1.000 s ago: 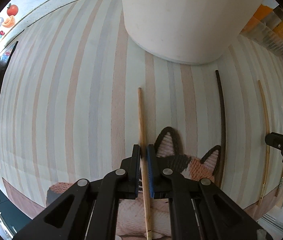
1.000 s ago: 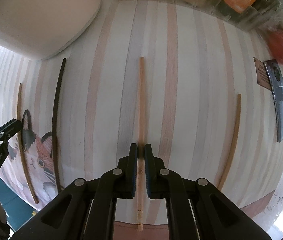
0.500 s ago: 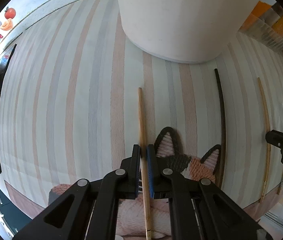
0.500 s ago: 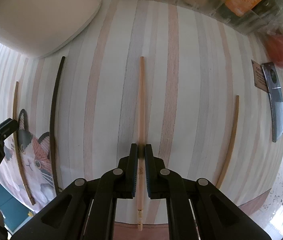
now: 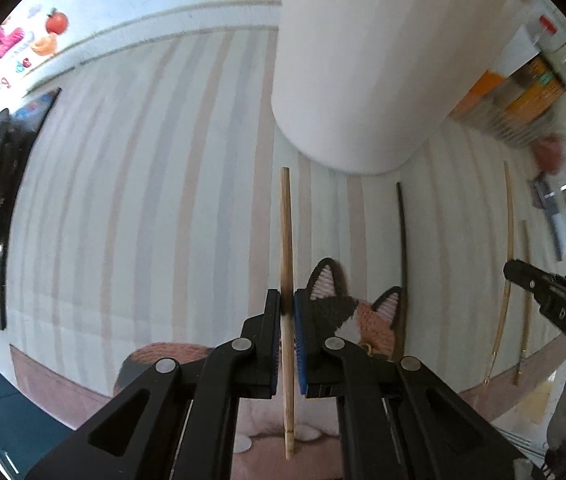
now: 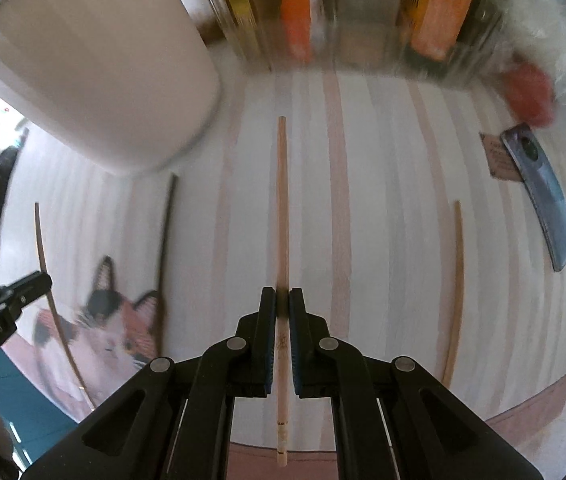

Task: Organize utensils
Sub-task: 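Lift both light chopsticks and carry them over the cream holder, then lower both light chopsticks into the holder and open both tools, then close the left tool on a dark chopstick while the right tool grasps a light one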

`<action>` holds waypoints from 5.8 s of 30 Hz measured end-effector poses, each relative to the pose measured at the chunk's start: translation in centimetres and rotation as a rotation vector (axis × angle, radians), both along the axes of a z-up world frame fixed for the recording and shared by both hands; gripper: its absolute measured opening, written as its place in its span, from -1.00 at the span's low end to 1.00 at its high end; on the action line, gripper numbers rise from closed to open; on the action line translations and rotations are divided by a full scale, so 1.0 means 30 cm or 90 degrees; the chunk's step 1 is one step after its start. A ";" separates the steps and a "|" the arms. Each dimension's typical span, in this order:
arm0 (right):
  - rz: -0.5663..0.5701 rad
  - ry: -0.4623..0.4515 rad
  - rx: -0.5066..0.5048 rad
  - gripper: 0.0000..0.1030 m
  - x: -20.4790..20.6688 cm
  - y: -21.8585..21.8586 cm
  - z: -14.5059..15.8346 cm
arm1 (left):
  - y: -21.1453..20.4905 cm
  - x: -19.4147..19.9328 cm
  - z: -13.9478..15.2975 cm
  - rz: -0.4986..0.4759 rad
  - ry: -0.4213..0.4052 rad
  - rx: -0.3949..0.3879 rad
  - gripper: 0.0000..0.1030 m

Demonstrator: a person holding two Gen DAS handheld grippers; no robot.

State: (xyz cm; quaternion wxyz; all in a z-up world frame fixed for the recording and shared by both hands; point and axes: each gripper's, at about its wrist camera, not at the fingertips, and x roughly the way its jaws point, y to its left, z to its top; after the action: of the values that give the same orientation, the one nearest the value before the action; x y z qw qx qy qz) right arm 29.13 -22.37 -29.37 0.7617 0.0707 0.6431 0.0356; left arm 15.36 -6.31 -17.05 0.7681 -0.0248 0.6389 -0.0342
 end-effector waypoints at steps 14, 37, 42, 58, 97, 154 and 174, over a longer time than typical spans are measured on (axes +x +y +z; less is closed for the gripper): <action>-0.018 -0.207 0.090 -0.87 0.030 -0.015 0.467 | 0.083 -0.008 0.488 0.036 -0.201 -0.073 -0.93; -0.104 -0.438 0.130 -0.87 0.540 0.069 0.900 | -0.081 0.432 0.870 -0.014 -0.359 -0.102 -0.93; -0.127 -0.459 0.138 -0.87 0.593 0.092 0.841 | -0.085 0.489 0.827 0.001 -0.355 -0.099 -0.93; -0.193 -0.579 0.194 -0.87 0.560 0.063 0.779 | -0.066 0.567 0.828 0.003 -0.349 -0.123 -0.93; -0.061 -0.542 0.141 0.26 0.359 0.067 0.745 | -0.047 0.504 0.742 -0.010 -0.255 -0.131 0.53; -0.028 0.080 -0.014 -0.86 -0.061 -0.160 -0.076 | -0.102 -0.054 -0.247 0.018 0.081 0.093 -0.94; 0.114 0.102 -0.089 -0.85 0.024 0.187 -0.077 | 0.020 -0.041 -0.233 0.024 0.068 0.079 -0.93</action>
State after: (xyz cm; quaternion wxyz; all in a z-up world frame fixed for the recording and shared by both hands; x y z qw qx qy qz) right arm 29.84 -16.76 -31.68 0.7048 -0.0376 0.7065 0.0525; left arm 14.12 -5.72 -24.04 0.7334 0.0088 0.6794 0.0216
